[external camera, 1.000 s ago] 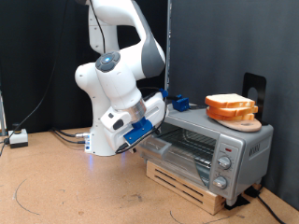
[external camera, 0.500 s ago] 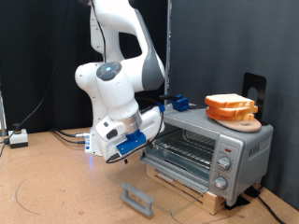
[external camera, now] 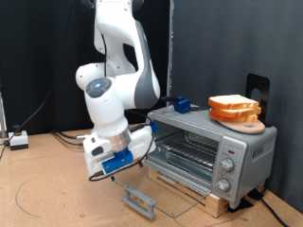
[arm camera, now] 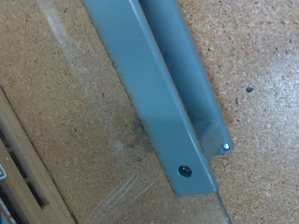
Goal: Make a piece of toast with the oven
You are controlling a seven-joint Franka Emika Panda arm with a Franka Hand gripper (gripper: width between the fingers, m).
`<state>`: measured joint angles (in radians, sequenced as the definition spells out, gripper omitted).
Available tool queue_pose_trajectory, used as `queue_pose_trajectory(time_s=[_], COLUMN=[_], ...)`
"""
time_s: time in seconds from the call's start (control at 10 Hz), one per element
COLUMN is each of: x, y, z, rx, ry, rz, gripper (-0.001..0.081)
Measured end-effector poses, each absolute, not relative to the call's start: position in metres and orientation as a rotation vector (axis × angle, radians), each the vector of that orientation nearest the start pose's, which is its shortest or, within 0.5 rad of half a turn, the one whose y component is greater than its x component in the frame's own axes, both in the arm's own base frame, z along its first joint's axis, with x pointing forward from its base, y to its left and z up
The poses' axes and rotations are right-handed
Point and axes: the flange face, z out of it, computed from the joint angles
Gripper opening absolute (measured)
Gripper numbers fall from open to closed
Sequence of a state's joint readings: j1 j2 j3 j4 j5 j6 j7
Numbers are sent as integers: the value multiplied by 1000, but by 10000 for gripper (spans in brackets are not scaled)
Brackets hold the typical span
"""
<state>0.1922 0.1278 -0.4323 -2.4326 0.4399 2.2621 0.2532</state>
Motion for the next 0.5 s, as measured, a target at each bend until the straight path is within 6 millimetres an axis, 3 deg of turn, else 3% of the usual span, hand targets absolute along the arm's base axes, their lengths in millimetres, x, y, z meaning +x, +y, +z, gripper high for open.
queue_pose_trajectory(time_s=[0.1, 0.2, 0.5], x=[446, 441, 422], y=[-101, -101, -147], z=[238, 237, 243], rx=[-2634, -2637, -2540], ry=[1157, 1043, 705], rz=[391, 441, 534], gripper=[809, 809, 809])
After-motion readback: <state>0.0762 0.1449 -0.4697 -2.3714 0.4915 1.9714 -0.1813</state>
